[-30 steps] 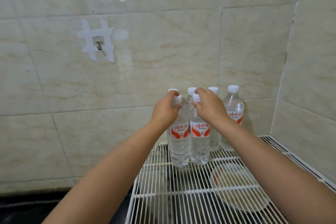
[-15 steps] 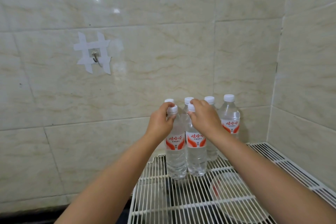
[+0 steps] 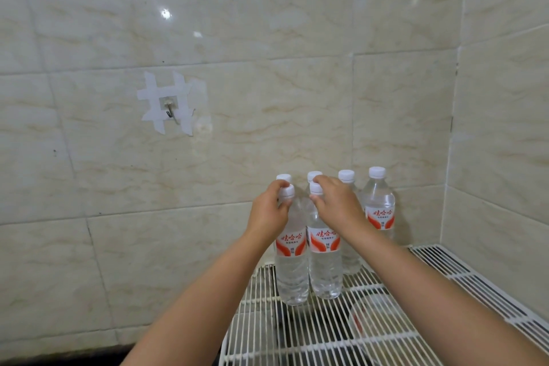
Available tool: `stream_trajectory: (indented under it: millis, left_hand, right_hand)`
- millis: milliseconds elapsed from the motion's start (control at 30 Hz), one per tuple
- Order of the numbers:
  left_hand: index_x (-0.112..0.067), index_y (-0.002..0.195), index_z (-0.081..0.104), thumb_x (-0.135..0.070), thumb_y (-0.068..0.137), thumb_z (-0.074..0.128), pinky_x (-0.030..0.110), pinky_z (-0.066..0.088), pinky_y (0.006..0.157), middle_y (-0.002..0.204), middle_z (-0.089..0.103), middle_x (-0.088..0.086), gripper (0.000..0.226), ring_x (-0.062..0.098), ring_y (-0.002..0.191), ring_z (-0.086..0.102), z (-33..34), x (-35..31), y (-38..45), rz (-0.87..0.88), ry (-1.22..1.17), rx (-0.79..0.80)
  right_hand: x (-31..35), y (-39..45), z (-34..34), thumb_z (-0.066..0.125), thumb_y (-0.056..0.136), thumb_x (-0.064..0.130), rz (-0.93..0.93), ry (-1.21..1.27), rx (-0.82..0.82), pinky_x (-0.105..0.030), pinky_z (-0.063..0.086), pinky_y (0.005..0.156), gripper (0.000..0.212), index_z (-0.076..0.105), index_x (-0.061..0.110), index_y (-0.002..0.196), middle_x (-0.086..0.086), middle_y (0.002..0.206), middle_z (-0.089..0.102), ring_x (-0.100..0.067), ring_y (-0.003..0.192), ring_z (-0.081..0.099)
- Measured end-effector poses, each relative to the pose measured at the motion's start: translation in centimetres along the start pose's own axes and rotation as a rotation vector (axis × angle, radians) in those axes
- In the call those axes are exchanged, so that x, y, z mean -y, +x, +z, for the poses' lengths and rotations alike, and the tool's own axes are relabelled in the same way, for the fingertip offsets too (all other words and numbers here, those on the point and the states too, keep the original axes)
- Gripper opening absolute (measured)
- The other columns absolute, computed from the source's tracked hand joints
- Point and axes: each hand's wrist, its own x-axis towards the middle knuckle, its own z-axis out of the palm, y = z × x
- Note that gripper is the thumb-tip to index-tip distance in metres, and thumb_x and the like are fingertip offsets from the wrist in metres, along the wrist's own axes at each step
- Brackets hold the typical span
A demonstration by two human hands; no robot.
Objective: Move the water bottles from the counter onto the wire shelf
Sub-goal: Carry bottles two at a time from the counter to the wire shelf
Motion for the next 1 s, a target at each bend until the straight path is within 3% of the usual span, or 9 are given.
stream_trajectory:
  millis: [267, 700, 1000]
  left_hand:
    - [-0.007, 0.125, 0.052, -0.005, 0.094, 0.05, 0.024, 0.042, 0.084, 0.122, 0.062, 0.015, 0.031, 0.027, 0.109, 0.059, 0.7, 0.1, -0.1, 0.013, -0.069, -0.049]
    - [-0.009, 0.128, 0.048, -0.008, 0.097, 0.043, 0.025, 0.04, 0.079, 0.118, 0.062, 0.015, 0.031, 0.027, 0.106, 0.058, 2.0, -0.1, -0.8, -0.021, -0.083, -0.134]
    - [-0.015, 0.139, 0.037, -0.011, 0.097, 0.045, 0.024, 0.04, 0.088, 0.131, 0.055, 0.012, 0.043, 0.024, 0.118, 0.053, 1.4, 0.3, -1.3, 0.023, 0.05, -0.02]
  right_hand:
    - [-0.4, 0.2, -0.1, 0.048, 0.093, 0.016, 0.019, 0.015, -0.001, -0.034, 0.041, 0.095, 0.038, 0.044, 0.007, 0.13, -0.015, 0.129, 0.053, -0.029, 0.117, 0.05]
    - [-0.4, 0.2, 0.4, 0.044, 0.095, 0.018, 0.009, -0.042, 0.019, -0.034, 0.044, 0.09, 0.037, 0.04, 0.008, 0.13, -0.015, 0.126, 0.052, -0.029, 0.112, 0.052]
    - [-0.1, -0.4, 0.0, 0.042, 0.096, 0.022, 0.022, -0.098, 0.037, -0.033, 0.047, 0.086, 0.039, 0.037, 0.011, 0.133, -0.012, 0.131, 0.049, -0.026, 0.111, 0.053]
